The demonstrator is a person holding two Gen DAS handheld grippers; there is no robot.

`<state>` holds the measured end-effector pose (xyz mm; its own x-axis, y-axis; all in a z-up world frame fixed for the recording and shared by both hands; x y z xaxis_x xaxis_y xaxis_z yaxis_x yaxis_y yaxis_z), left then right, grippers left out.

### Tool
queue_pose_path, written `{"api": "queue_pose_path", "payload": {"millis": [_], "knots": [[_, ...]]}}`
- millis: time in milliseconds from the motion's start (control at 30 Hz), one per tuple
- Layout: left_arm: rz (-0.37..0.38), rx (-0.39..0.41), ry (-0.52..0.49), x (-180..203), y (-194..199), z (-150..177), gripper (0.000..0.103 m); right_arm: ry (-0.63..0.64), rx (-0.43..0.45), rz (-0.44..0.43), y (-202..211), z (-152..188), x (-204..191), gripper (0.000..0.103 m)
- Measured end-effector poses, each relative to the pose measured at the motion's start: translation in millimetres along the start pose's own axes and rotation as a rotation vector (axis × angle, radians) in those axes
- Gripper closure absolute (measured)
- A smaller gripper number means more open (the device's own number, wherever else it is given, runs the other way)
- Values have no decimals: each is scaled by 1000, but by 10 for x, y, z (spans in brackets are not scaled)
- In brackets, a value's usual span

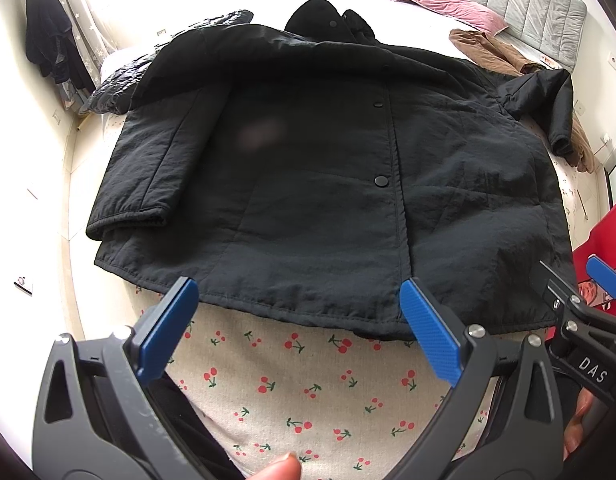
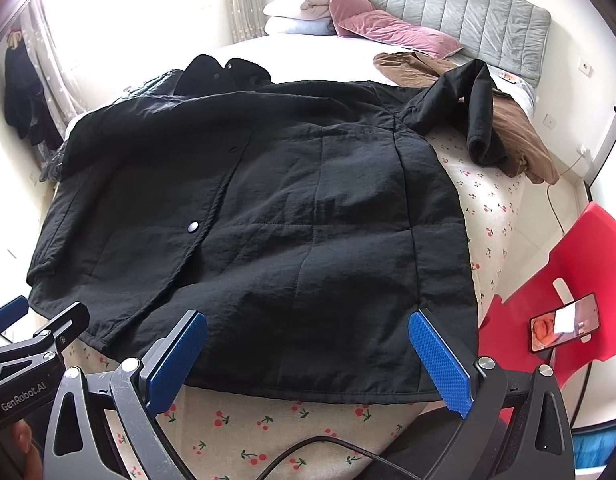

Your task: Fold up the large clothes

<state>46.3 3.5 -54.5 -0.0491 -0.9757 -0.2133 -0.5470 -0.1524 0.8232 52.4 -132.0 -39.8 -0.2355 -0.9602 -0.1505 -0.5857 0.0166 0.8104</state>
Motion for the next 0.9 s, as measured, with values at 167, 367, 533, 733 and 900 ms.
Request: {"api": "queue_pose_path", "payload": {"millis": [167, 367, 533, 733, 900], "knots": [[-1, 0, 0, -4, -2, 1, 2, -1, 1, 1, 2, 0, -1, 1], [-2, 0, 0, -4, -3, 1, 2, 0, 0, 0, 0, 1, 0, 1], [-3, 1, -2, 6, 6, 9, 2, 0, 1, -1, 0, 1, -2, 1], [-13, 8, -11, 20, 25, 22, 2, 10, -1, 1, -11, -12, -13, 1], [-22, 14, -18, 13, 12, 2, 2, 20, 5, 1, -14, -57, -43, 1]]}}
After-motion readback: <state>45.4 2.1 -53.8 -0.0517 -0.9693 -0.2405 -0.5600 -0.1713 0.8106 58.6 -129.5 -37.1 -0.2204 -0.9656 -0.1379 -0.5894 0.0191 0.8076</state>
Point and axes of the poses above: each gripper's, at about its wrist camera, not at the fingertips, and y roughly against the way its jaws point, x to its right, z to its underside, the point moved 6 cm from there along -y, roughly the way its jaws point, and after that the axes turned 9 degrees about -z, right-handed, at the moved point
